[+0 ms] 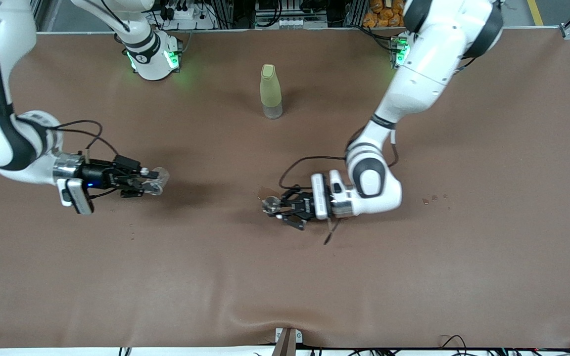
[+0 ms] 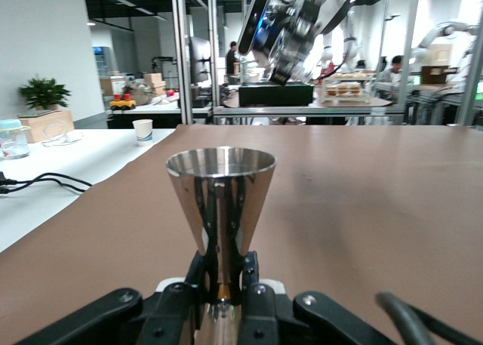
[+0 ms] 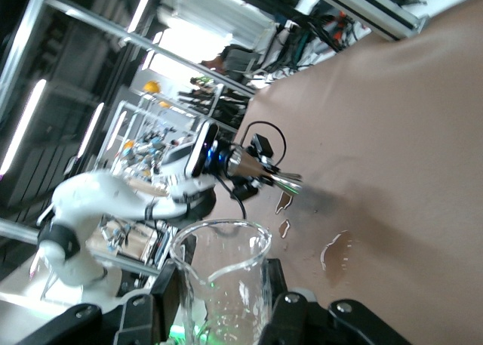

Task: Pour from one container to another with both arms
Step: 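Lower the beaker with the right gripper while the left gripper lowers the jigger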

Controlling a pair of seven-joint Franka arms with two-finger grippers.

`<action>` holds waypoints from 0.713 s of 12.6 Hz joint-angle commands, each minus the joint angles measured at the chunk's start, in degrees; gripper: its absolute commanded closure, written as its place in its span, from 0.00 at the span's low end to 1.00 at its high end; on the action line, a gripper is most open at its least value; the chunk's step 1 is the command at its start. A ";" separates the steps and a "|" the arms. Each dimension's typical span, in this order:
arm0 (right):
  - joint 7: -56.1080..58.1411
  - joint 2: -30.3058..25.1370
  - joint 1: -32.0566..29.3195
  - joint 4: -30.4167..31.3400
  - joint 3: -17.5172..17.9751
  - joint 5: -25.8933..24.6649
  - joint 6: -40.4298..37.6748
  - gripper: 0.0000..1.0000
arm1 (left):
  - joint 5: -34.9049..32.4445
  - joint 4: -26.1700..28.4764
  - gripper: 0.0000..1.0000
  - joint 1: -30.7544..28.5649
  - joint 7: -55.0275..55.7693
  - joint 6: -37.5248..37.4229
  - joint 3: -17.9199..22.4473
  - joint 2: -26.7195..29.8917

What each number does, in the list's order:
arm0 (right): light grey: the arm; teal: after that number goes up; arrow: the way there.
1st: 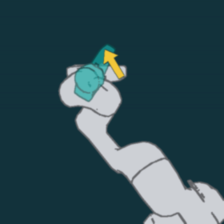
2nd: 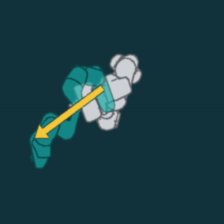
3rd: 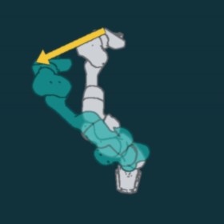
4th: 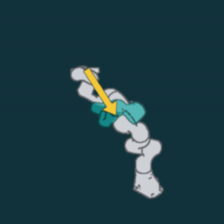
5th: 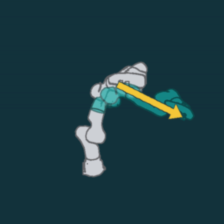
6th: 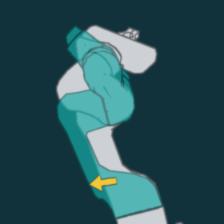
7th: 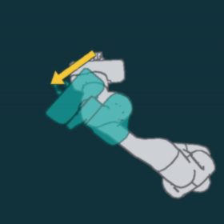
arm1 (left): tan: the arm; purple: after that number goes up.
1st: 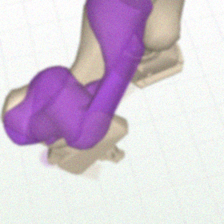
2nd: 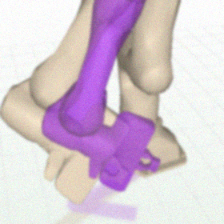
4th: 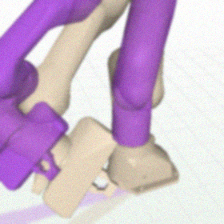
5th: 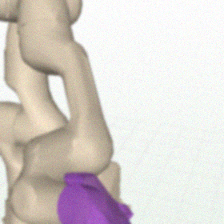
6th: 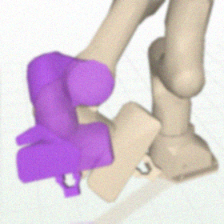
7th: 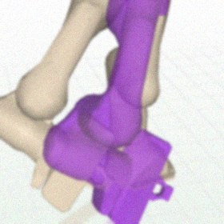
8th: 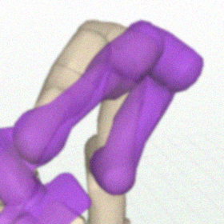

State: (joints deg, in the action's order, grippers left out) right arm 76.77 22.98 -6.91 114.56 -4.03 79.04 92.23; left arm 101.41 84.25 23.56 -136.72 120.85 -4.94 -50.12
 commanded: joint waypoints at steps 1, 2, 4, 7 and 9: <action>11.61 6.55 -6.61 -7.49 1.04 -8.25 -3.81 0.92 | -7.07 9.07 1.00 -7.01 1.27 -6.92 -0.60 7.30; 17.39 6.81 -8.02 -9.51 1.04 -11.24 -3.73 0.92 | -10.41 10.83 1.00 -9.91 1.89 -9.64 -0.60 8.79; 32.40 9.70 -11.19 -12.16 1.04 -13.73 -3.73 0.92 | -17.44 13.47 1.00 -16.41 3.56 -15.01 -0.60 10.99; 52.29 14.89 -14.53 -13.57 1.04 -13.82 -3.81 0.91 | -27.03 16.11 1.00 -26.60 2.43 -21.34 -0.60 11.54; 59.44 17.09 -16.99 -13.49 1.04 -14.69 -4.34 0.91 | -32.04 16.30 1.00 -32.67 -0.55 -24.68 -0.60 10.57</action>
State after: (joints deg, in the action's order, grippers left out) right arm 130.57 36.81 -20.84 103.65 -4.21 66.09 89.52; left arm 72.56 98.45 -4.94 -134.73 98.85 -4.82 -40.53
